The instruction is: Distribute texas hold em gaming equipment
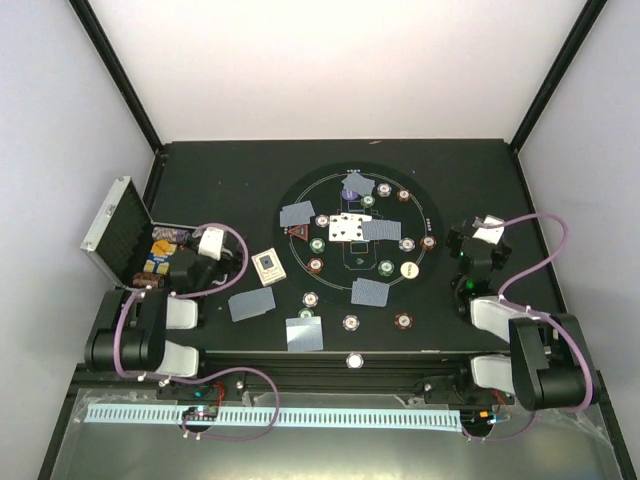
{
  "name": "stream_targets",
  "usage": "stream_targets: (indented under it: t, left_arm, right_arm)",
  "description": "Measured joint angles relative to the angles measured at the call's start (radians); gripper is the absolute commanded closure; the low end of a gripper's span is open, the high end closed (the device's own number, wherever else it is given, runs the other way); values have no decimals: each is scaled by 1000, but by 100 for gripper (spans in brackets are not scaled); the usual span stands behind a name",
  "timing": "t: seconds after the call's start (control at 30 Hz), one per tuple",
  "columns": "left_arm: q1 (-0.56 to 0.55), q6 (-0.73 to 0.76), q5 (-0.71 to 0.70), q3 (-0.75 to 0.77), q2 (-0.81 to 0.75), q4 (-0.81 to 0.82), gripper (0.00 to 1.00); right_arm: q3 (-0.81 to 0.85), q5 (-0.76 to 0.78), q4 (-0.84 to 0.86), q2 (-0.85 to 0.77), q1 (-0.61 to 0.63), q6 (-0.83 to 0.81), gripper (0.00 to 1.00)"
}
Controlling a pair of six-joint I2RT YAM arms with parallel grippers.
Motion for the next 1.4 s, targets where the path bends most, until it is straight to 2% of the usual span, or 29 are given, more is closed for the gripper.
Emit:
stream_targets:
  t: [0.07, 0.37, 0.6, 0.8, 0.87, 0.93, 1.0, 1.1, 1.23, 1.4]
  left_arm:
    - [2, -20, -29, -50, 53, 102, 1]
    - [-1, -87, -185, 2, 24, 130, 1]
    - [-21, -122, -303, -2, 10, 124, 1]
    - [-33, -142, -383, -138, -8, 266, 1]
    - [-33, -137, -383, -103, 10, 238, 1]
    - [-41, -134, -387, -9, 16, 142, 1]
    - [-56, -122, -386, 28, 14, 159, 1]
    - [-68, -107, -387, -47, 11, 251, 1]
    - [-68, -109, -409, -116, 3, 244, 1]
    - [-73, -106, -414, 51, 14, 84, 1]
  right_arm:
    - [2, -11, 73, 40, 0, -15, 0]
    - [10, -267, 235, 166, -62, -92, 0]
    - [8, -325, 288, 167, -65, -103, 0]
    - [8, -336, 293, 167, -66, -106, 0]
    - [8, -337, 297, 167, -66, -106, 0]
    - [7, -338, 299, 166, -66, -106, 0]
    - [7, -338, 299, 167, -66, -106, 0]
    - [7, -338, 299, 167, -66, -106, 0]
    - [6, -339, 301, 167, -66, -106, 0]
    - [6, -339, 305, 167, -66, -106, 0]
